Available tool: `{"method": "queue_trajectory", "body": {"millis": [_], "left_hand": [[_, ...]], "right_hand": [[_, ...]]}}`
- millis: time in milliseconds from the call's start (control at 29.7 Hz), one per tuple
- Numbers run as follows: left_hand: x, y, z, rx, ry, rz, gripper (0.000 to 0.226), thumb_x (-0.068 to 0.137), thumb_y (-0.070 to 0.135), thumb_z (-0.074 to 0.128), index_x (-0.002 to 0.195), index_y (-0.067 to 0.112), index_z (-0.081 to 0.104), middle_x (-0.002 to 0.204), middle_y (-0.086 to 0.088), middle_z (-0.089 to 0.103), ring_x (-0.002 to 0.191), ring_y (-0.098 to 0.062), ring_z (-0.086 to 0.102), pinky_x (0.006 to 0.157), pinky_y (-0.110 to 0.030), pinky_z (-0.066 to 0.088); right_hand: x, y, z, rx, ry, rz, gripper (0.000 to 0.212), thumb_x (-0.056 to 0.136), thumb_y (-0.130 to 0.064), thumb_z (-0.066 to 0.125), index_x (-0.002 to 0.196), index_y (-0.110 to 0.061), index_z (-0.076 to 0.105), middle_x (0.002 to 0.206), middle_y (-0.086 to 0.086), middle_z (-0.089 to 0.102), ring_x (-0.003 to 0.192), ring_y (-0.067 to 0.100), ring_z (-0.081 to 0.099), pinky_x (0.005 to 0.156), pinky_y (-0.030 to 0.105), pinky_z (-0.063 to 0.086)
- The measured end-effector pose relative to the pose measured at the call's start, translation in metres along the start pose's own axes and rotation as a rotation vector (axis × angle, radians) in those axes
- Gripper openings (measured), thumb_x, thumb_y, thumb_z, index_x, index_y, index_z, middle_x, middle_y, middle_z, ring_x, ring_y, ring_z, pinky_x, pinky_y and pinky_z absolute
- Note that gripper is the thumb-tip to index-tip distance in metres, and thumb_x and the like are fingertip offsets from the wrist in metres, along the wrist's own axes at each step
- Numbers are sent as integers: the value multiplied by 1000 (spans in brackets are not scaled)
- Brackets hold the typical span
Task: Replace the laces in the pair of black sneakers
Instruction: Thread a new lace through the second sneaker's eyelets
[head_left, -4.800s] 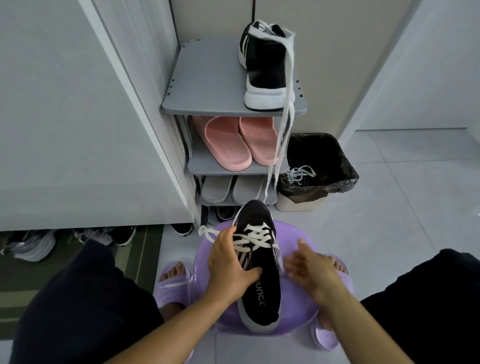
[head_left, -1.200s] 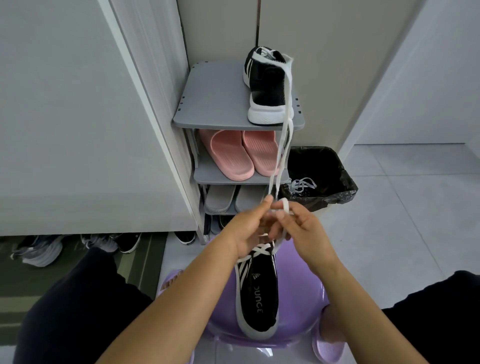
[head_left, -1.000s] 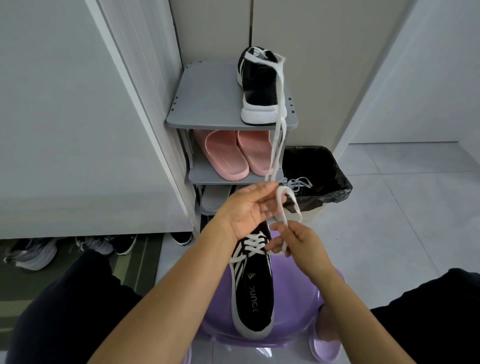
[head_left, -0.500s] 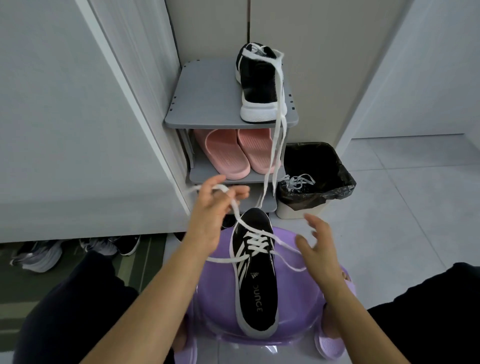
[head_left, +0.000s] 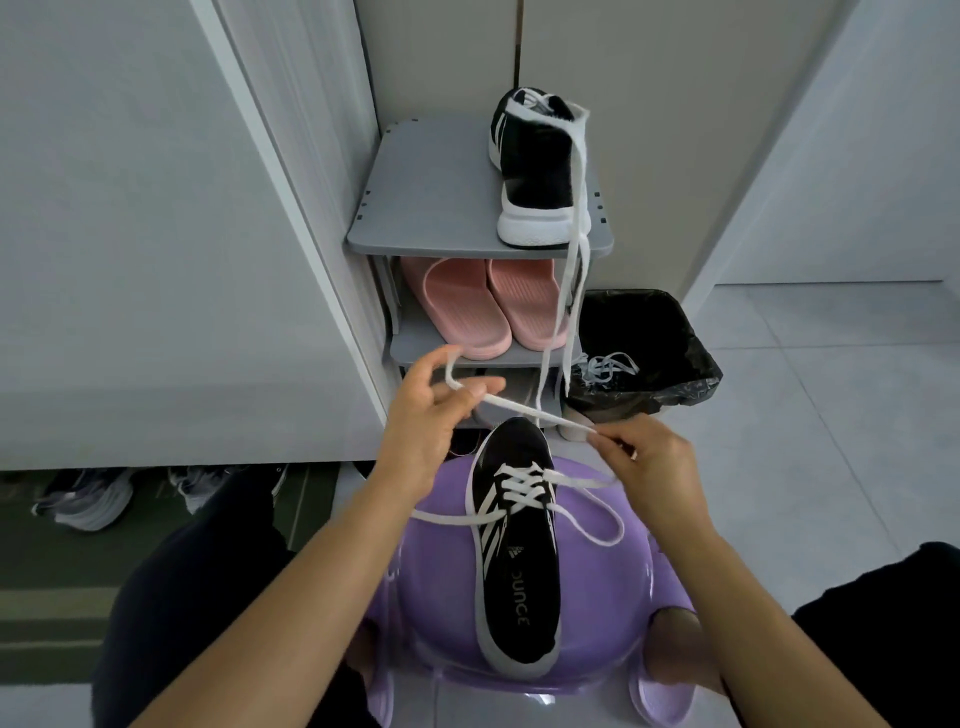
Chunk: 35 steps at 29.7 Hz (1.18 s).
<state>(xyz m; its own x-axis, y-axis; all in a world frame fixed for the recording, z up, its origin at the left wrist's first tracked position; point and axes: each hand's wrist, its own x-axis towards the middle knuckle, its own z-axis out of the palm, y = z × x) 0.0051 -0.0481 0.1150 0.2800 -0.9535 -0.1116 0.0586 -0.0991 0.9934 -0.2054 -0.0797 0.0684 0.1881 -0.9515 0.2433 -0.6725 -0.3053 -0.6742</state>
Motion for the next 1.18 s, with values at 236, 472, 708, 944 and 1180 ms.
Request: {"method": "queue_trajectory", "body": {"millis": [236,472,708,944,1180], "left_hand": [[-12,-33,3,851,-154,497,22,78,36,64,76,16,71,66,9,62,66,1,46,60,-11,35],[-11,-37,0,727,-280,595,28,81,35,56,90,15,73,77,4,68,75,-5,53,72,-19,43],[-18,-55,0,950,-89,941,16,83,21,60,76,11,70,74,0,61,78,-13,50,74,-21,41],[-50,-65,4,751,-198,-121,36,76,40,71,101,19,55,87,8,56,80,-10,55,70,-22,43],[-67,-87,2,368,-25,-322,16,84,1,63,93,14,60,83,2,65,81,-17,63,76,-22,52]], "right_hand": [[-17,-1,8,124,-208,40,32,88,-27,55,116,-14,61,118,-6,57,110,8,52,91,16,37],[-5,-42,15,653,-509,372,34,98,-24,42,71,-12,58,60,-3,53,57,8,45,60,17,40],[-6,-38,11,659,-665,427,23,96,-18,48,86,-8,66,66,-4,63,58,6,54,61,14,46],[-12,-27,25,313,-620,402,8,87,-14,63,81,-10,66,60,-9,53,52,-1,44,55,11,37],[-25,-33,41,-44,-602,256,13,84,-25,63,84,-15,71,85,-5,49,86,17,56,82,32,46]]}}
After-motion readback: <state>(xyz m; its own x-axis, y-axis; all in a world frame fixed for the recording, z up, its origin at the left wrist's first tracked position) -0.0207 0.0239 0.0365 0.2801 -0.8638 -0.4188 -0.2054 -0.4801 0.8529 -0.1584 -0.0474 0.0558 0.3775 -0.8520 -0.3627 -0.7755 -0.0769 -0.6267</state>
